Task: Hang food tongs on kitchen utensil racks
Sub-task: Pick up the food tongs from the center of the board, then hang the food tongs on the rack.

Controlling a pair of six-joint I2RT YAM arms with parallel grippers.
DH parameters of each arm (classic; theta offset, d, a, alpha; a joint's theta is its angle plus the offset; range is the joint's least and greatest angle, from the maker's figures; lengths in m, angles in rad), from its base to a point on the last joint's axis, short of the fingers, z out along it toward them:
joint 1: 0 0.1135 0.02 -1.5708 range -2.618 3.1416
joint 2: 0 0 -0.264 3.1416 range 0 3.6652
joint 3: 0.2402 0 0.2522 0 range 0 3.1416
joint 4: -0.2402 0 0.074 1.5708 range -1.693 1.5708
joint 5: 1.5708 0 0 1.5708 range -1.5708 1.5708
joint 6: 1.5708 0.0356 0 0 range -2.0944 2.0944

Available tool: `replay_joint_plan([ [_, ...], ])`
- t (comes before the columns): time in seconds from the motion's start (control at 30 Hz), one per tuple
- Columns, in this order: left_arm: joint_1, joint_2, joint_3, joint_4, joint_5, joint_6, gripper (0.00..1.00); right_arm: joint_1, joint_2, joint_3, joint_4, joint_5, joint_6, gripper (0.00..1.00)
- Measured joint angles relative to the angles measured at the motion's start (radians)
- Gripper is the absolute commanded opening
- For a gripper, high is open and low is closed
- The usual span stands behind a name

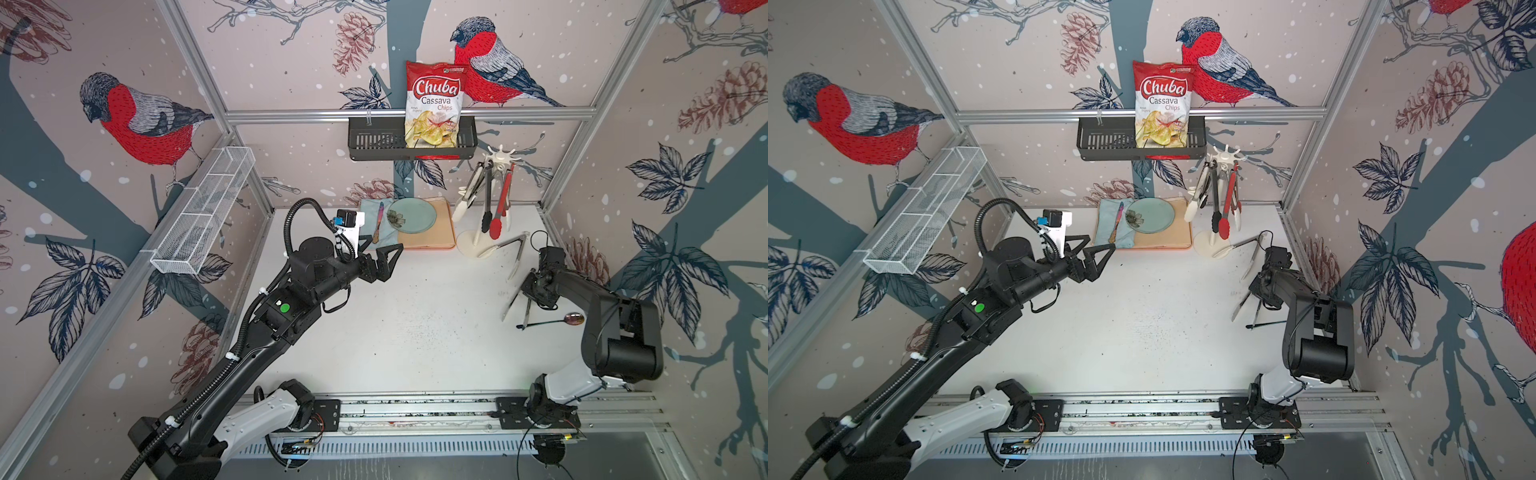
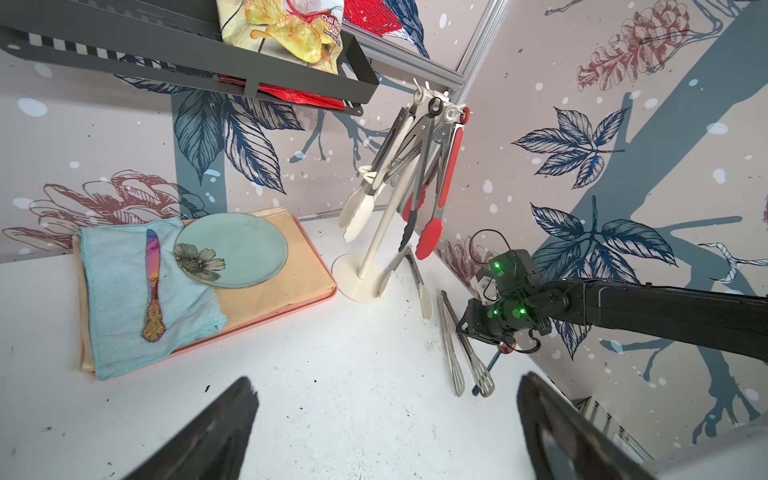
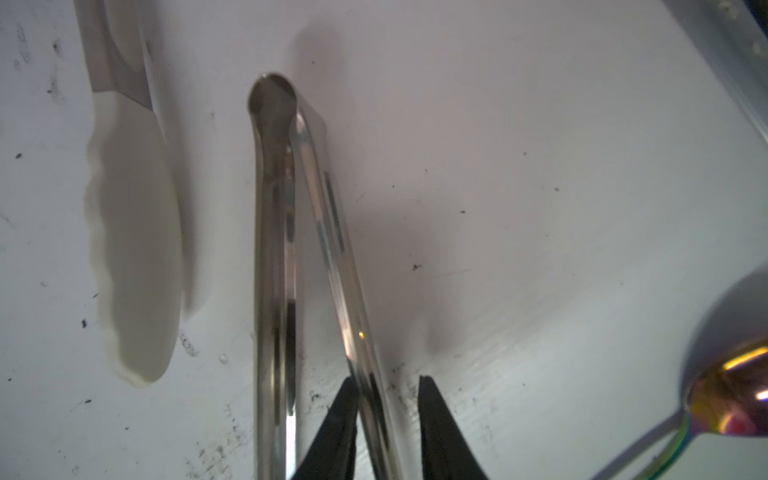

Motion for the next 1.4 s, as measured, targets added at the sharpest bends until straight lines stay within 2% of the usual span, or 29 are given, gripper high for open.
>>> replay_joint_plan([
  [0.17,0.0,0.006,0.002,0.0,-0.003,0.0,0.96,0.019,0.014,0.005,0.02,0.017,-0.03,0.14],
  [0.23,0.0,0.01,0.004,0.001,-0.004,0.0,0.96,0.027,0.017,0.007,0.026,0.027,-0.048,0.07],
  [0.43,0.0,0.013,0.007,0.001,-0.006,0.001,0.96,0.058,0.017,0.03,0.026,0.059,-0.097,0.0],
  [0.8,0.0,0.012,0.007,0.001,-0.01,0.009,0.96,0.09,-0.112,0.08,-0.053,0.128,-0.149,0.0],
  [1.03,0.0,0.011,-0.006,0.008,-0.006,0.023,0.96,0.066,-0.233,0.201,-0.119,0.166,-0.208,0.0],
  [1.23,0.0,0.01,-0.011,0.016,-0.001,0.024,0.96,0.01,-0.297,0.277,-0.1,0.156,-0.309,0.0],
  [1.4,0.0,0.005,-0.026,0.035,0.003,0.025,0.96,-0.023,-0.33,0.278,-0.014,0.066,-0.42,0.0],
])
